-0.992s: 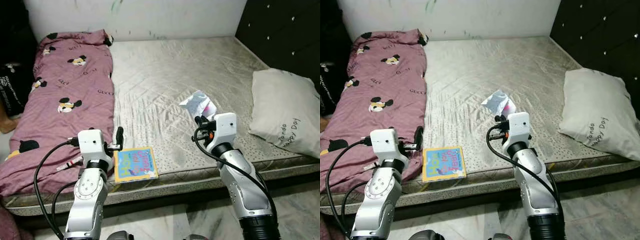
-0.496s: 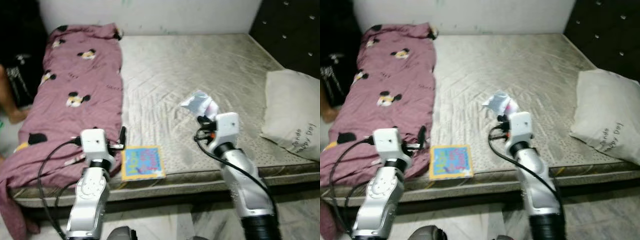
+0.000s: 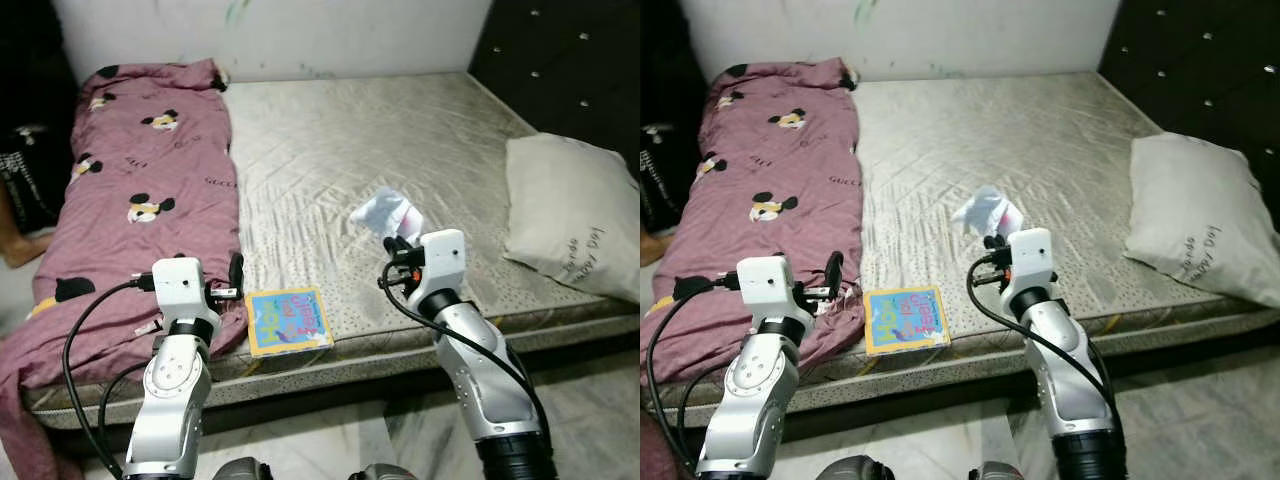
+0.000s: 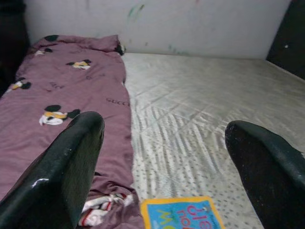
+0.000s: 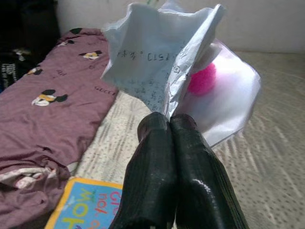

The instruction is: Clean up the room

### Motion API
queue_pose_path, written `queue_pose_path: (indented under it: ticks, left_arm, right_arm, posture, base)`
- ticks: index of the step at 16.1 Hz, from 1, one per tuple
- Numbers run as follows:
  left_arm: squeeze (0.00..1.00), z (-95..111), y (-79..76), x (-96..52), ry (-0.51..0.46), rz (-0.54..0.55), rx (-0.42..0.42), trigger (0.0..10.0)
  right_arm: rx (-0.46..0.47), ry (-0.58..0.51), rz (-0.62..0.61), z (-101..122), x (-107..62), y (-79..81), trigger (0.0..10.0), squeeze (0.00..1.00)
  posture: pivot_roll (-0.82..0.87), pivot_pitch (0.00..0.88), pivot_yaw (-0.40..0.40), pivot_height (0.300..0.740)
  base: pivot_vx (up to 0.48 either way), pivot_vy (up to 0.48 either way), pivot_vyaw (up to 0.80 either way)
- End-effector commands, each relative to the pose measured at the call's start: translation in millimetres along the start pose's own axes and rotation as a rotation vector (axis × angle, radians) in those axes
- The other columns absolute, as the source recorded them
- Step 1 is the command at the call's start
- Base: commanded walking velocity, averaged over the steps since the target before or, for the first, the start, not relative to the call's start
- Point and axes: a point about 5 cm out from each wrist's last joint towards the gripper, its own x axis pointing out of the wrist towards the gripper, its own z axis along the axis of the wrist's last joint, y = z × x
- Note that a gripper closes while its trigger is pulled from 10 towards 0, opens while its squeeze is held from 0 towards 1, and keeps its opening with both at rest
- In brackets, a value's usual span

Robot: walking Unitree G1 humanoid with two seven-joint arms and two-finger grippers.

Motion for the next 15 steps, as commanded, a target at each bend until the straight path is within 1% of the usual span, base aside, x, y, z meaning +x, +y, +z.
queue_pose_path:
  ticks: [1, 7, 12, 15]
  left_arm:
    - [0.0, 1.3, -2.8, 0.9, 0.0, -0.015, -0.011, 10.0]
    - [0.0, 1.1, -2.9, 1.3, 0.0, -0.012, -0.011, 10.0]
    - [0.0, 0.9, -2.9, 0.8, 0.001, -0.008, -0.011, 10.0]
    - [0.0, 0.4, -3.0, 0.5, 0.003, -0.009, -0.01, 10.0]
  right_arm:
    - [-0.007, -0.01, -0.005, 2.7, 0.1, -1.5, 10.0, 0.0]
    - [-0.013, -0.008, 0.002, 1.9, 0.0, -0.8, 10.0, 0.0]
    - [-0.024, -0.008, 0.015, 1.0, -1.3, 1.4, 10.0, 0.0]
    - [-0.033, -0.02, 0.029, 2.2, -1.7, 2.5, 10.0, 0.0]
  posture:
    - [-0.07, 0.0, -0.002, 0.74]
    - [-0.08, 0.0, -0.004, 0.74]
    - [-0.08, 0.0, -0.001, 0.74]
    - [-0.08, 0.0, -0.002, 0.74]
  base:
    - [0.0, 0.48, 0.0]
    - [0.0, 0.474, 0.0]
    - [0.0, 0.0, 0.0]
    - [0.0, 0.0, 0.59]
